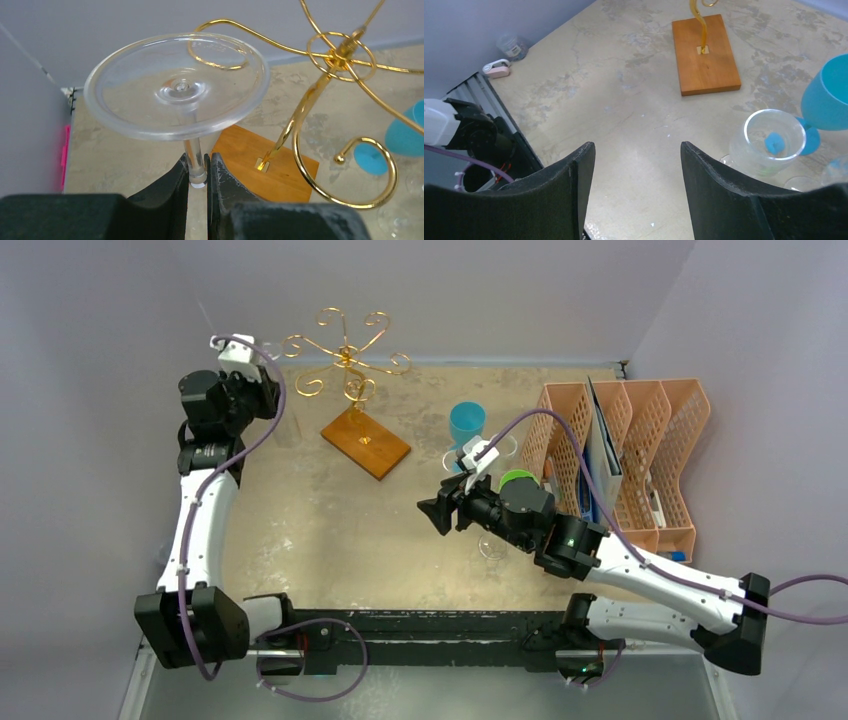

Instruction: Place the wine glass upside down on the wine glass rack

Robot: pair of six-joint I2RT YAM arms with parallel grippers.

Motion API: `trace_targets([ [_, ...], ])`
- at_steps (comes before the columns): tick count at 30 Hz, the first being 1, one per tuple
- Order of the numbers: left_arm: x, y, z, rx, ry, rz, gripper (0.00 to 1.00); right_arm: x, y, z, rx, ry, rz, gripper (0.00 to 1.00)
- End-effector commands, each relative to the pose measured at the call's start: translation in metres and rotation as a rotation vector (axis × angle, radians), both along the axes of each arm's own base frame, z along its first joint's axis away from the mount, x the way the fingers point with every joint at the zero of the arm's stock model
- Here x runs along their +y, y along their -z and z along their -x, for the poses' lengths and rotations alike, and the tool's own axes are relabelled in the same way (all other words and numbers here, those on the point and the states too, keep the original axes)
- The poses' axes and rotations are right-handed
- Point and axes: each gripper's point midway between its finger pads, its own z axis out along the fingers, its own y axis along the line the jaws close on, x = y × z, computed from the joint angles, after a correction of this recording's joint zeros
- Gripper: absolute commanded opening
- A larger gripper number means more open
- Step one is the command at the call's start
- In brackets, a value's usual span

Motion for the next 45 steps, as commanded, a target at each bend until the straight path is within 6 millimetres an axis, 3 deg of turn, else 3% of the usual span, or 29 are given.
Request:
trace_targets([
  [1, -0.026, -0.057, 0.006, -0.312, 0.25, -0.168, 0.0, 0.006, -0.029, 0.003, -0.013, -0.027, -0.079, 0.65],
  [8, -0.04, -0.051, 0.013, -0.339, 0.462, -0.17, 0.0, 0.007, -0.031, 0.004, -0.01, -0.029, -0.092, 0.65],
  [16, -0.059, -0.041, 0.02, -0.295, 0.743, -0.026, 0.0, -0.002, -0.039, 0.003, -0.023, 0.001, -0.112, 0.65],
  [29, -0.057, -0.032, -0.002, -0.256, 0.829, -0.007, 0.0, 0.001, -0.042, 0.001, -0.021, 0.003, -0.104, 0.65],
  [35, -0.05, -0.017, -0.016, -0.218, 0.817, -0.026, 0.0, 0.004, -0.042, -0.002, -0.022, 0.013, -0.092, 0.65],
  [45, -0.051, -0.016, -0.027, -0.207, 0.877, 0.003, 0.0, 0.014, -0.044, -0.006, -0.005, 0.006, -0.082, 0.65],
])
